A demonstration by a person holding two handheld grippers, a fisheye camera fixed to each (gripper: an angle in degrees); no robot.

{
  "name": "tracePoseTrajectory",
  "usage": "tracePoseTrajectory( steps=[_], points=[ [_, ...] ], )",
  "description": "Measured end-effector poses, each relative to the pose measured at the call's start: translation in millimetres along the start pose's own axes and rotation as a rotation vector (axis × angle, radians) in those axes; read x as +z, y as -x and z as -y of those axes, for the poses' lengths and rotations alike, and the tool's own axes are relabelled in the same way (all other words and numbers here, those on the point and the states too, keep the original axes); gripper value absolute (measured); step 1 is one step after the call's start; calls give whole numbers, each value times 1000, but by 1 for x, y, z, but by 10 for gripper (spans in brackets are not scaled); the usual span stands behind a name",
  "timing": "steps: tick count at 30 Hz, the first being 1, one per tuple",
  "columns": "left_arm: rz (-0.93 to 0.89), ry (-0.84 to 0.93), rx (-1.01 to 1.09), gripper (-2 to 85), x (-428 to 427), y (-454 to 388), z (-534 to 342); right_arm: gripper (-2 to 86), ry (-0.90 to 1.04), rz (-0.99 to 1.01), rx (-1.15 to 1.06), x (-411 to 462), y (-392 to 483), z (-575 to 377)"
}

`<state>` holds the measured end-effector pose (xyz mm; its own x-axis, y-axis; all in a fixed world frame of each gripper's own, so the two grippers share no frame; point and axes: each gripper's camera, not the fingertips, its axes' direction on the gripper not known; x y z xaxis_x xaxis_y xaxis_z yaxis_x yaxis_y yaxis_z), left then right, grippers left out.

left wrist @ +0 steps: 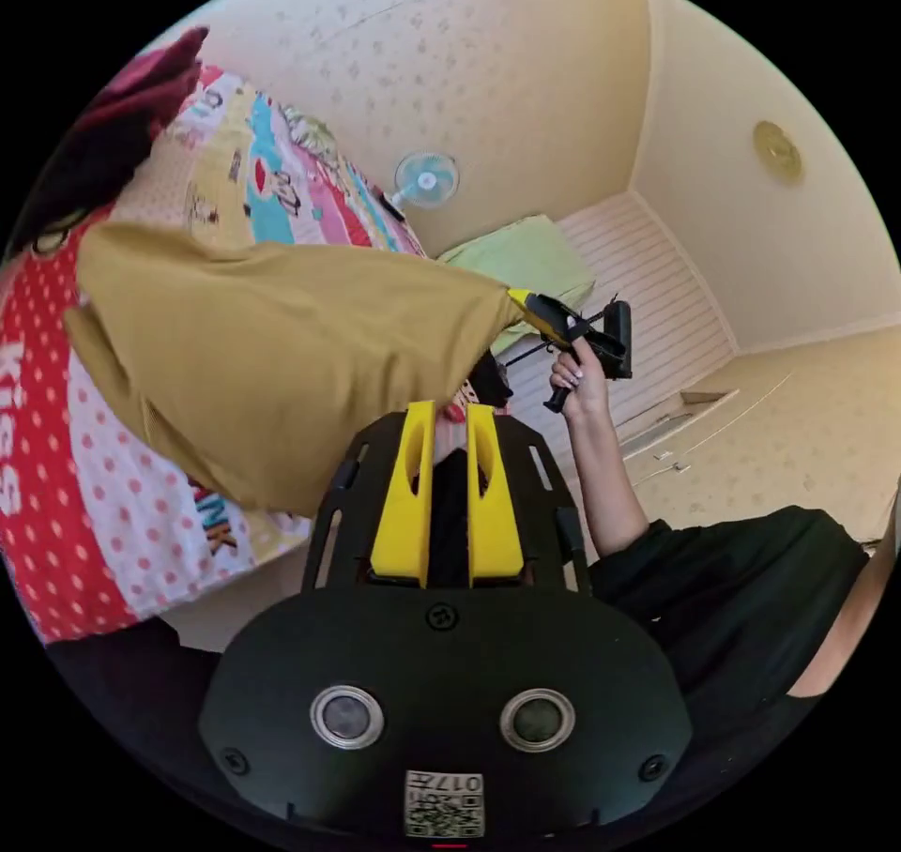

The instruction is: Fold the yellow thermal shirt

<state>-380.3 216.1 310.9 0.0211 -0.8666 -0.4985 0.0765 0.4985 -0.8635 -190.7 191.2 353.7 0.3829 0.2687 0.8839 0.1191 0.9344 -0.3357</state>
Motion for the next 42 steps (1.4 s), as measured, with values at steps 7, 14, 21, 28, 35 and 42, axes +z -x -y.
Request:
tracePoseTrajectory(
  steps=[7, 14, 21, 28, 35, 42],
  points=[
    [224, -253, -102, 101, -69, 41, 8, 21, 55, 113, 156, -8, -64, -65],
    [370, -78, -192, 120, -25, 106, 75, 13, -1, 433, 110, -31, -59, -49],
    [84, 25, -66, 48, 51, 54, 52, 17, 26, 510, 11, -72, -34, -46],
    [285, 374, 145, 50, 213, 18, 10, 130, 139, 277, -177, -80, 53, -27],
    [430, 408, 234, 51, 255, 25, -10, 132, 398, -34, -209, -13, 67, -32],
    [67, 317, 119, 65, 223, 68, -10, 46, 204, -83, -206, -117, 26, -33]
  ],
)
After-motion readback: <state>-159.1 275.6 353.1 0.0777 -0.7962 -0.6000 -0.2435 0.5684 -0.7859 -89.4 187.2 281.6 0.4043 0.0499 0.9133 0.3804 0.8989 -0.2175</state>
